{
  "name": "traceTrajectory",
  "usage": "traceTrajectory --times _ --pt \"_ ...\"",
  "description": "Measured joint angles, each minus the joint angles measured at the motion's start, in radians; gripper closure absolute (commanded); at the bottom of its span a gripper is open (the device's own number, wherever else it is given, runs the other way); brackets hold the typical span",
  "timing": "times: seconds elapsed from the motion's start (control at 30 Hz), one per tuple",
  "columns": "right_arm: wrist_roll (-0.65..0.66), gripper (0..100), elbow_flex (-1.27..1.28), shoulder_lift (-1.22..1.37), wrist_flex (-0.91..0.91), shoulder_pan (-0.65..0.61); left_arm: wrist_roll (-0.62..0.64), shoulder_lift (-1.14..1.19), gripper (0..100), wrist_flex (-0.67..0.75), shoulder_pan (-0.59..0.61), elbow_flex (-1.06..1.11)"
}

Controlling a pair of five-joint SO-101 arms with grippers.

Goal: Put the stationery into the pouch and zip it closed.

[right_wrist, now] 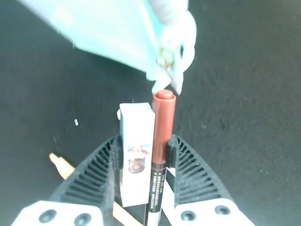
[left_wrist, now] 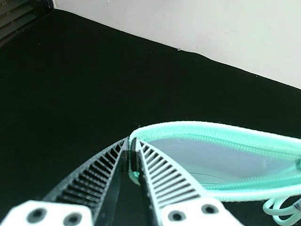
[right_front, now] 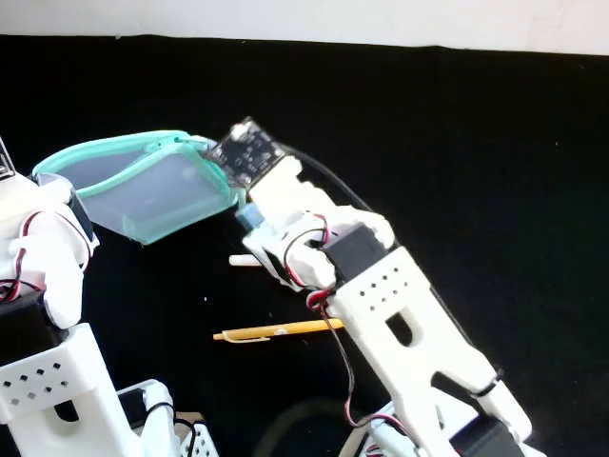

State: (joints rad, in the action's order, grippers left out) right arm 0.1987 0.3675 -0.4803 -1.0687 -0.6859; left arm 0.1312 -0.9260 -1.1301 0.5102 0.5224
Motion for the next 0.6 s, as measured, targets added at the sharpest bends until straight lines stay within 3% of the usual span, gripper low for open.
traceTrajectory --times 0.6 --pt "-0.385 99.2 -0.236 -0.06 0.051 0.003 0.0 0.0 99 0.0 0.0 0.0"
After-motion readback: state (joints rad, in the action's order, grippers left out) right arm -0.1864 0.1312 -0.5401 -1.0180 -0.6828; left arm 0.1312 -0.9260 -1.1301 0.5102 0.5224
